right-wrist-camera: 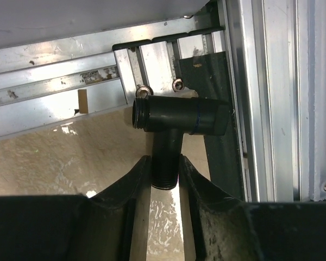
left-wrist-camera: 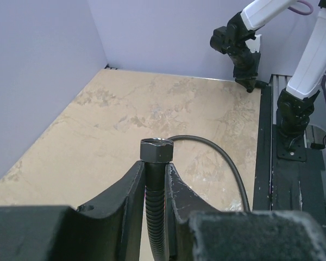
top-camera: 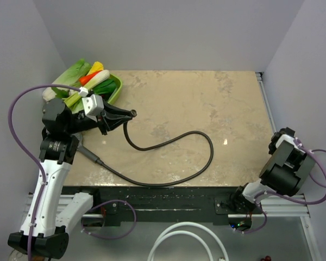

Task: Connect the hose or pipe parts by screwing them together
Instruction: Move the adaptor to the center of the board.

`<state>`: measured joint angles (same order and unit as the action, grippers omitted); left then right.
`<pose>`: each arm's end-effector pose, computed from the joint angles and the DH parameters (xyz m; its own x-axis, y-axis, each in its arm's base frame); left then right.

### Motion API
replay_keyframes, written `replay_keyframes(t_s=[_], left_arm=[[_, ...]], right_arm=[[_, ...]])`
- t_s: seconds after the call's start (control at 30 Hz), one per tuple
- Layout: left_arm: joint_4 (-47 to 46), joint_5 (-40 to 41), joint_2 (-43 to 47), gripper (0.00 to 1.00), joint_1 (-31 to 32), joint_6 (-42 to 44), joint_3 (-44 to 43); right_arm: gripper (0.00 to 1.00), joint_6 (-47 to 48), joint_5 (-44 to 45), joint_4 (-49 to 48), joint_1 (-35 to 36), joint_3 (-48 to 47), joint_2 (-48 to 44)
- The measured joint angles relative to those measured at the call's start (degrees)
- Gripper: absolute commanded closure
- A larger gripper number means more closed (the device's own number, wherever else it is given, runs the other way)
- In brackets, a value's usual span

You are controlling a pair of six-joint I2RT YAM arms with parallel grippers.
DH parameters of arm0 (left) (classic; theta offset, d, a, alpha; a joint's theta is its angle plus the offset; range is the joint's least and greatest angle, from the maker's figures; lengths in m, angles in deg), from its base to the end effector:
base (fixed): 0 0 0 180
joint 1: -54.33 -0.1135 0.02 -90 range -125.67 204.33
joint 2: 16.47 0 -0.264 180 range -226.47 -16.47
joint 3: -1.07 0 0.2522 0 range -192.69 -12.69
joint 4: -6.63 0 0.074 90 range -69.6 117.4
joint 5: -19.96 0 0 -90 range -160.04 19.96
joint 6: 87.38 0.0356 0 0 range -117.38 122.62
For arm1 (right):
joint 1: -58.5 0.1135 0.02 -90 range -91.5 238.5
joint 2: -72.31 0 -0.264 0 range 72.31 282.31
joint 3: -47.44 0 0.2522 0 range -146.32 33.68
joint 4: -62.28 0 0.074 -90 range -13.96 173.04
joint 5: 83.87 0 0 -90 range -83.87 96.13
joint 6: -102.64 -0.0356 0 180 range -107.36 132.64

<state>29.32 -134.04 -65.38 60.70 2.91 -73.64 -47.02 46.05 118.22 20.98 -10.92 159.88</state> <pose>0.1585 -0.0499 0.4271 0.0587 -0.0043 -0.9983 0.9403 0.3361 0.0538 0.1745 -0.1628 0.1532 0.0411 0.8030 -0.5946 0.9397 -0.2332 -0.2500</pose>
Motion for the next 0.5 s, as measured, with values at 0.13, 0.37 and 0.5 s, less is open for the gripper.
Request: replay_keyframes(t_s=[0.13, 0.37, 0.5], left_arm=[[2.3, 0.4, 1.0, 1.00, 0.0, 2.1, -0.7], [3.7, 1.3, 1.2, 1.00, -0.1, 3.4, -1.0], [4.0, 1.4, 1.2, 1.00, -0.4, 3.5, -1.0]], right_arm=[[0.83, 1.0, -1.0, -1.0, 0.3, 1.2, -1.7], [1.00, 1.6, -0.9, -1.2, 4.0, 1.2, -1.7], [1.00, 0.1, -1.4, -1.5, 17.6, 0.3, -1.6]])
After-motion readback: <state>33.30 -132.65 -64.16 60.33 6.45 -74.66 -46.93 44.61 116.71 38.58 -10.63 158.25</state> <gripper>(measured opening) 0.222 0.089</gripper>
